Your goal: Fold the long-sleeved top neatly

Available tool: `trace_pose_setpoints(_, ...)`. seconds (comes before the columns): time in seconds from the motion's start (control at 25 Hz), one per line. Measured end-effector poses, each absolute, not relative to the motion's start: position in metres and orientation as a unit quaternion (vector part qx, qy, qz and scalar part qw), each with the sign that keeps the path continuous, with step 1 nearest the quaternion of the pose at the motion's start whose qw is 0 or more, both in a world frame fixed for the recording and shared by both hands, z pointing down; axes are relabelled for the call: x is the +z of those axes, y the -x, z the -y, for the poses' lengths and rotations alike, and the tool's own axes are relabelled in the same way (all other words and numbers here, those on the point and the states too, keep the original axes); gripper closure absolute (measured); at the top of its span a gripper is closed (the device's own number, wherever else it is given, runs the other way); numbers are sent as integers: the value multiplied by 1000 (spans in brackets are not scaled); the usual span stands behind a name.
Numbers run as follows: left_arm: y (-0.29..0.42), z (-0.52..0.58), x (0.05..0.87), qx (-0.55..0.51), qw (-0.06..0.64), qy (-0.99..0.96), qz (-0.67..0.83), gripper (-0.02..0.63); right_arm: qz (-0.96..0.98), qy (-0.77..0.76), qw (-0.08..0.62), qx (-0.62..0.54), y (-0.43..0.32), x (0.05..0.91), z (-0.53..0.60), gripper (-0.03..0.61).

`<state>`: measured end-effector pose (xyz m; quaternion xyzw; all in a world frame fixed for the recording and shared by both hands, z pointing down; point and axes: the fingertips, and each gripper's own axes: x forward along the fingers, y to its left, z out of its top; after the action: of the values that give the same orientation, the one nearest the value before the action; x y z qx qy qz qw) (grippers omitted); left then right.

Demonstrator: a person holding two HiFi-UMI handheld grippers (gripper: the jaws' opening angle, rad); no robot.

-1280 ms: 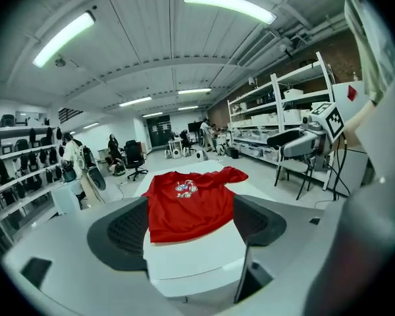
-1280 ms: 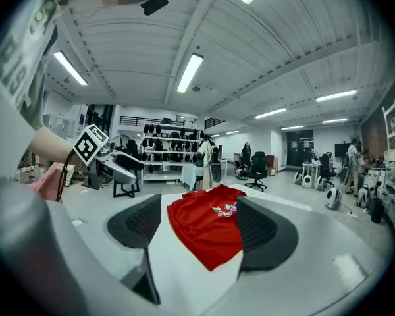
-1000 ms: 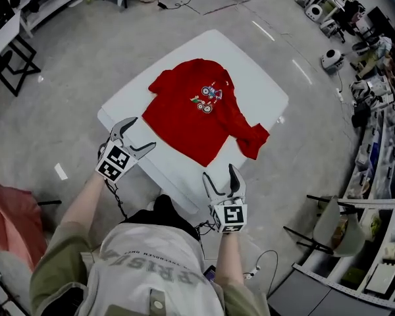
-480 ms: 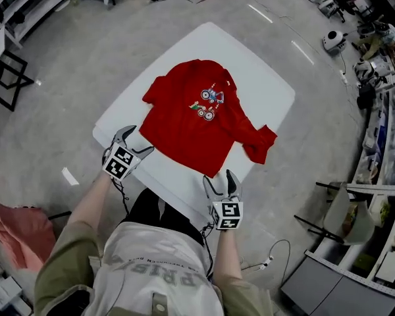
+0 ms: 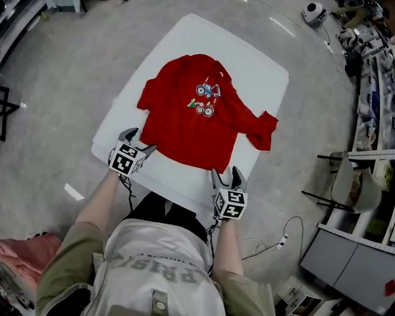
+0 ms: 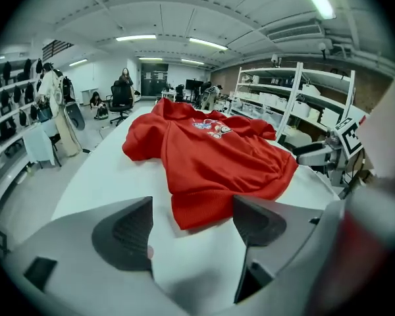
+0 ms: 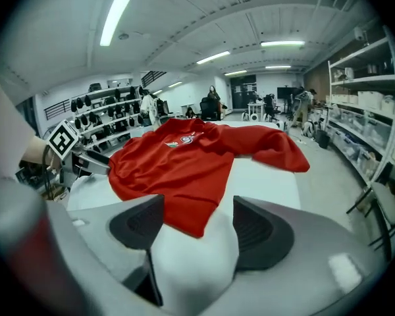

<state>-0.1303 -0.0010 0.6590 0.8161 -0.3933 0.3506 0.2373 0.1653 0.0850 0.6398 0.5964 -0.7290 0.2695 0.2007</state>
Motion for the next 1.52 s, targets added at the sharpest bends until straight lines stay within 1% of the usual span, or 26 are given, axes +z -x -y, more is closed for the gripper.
trace_pose_setpoints(0.08,129,3,661,354,242,-814,391,230,718,-606,200,278,-165,642,-84,298)
trace_pose_setpoints(0.24,129,5,662,362,240,-812,391,249,706,-607,225,287,-159,652,-83,303)
trace_pose_setpoints(0.28,130,5,662,363,240,-811,392,265,702,-609,230,289,-159,654,-83,362)
trace_pose_setpoints(0.36,131,6,661,366,238,-811,390,320,697,-612,230,294,-160,656,-84,375)
trace_pose_setpoints(0.4,131,5,660,369,239,-811,386,347,696,-612,230,297,-160,656,-85,406)
trace_pose_setpoints(0.44,131,4,660,369,241,-813,380,381,695,-612,229,300,-161,656,-85,419)
trace_pose_setpoints(0.52,132,-1,658,364,250,-817,371,454,696,-608,225,307,-159,656,-87,486)
trace_pose_setpoints(0.6,132,-6,656,359,252,-822,363,525,701,-601,223,313,-155,654,-90,534)
trace_pose_setpoints(0.64,132,-9,654,359,248,-825,359,560,704,-597,223,313,-153,653,-92,537)
trace_pose_setpoints(0.72,134,-15,651,362,242,-829,351,578,711,-588,228,311,-149,650,-98,541)
trace_pose_setpoints(1.12,159,-71,645,391,243,-823,331,581,738,-540,248,321,-122,644,-156,545)
trace_pose_setpoints(1.4,165,-73,645,404,237,-818,334,574,738,-535,269,312,-119,645,-152,543)
trace_pose_setpoints(1.44,166,-73,646,407,234,-816,338,537,740,-533,274,306,-120,646,-152,540)
trace_pose_setpoints(1.52,170,-71,647,409,224,-814,346,426,745,-526,279,300,-121,645,-151,522)
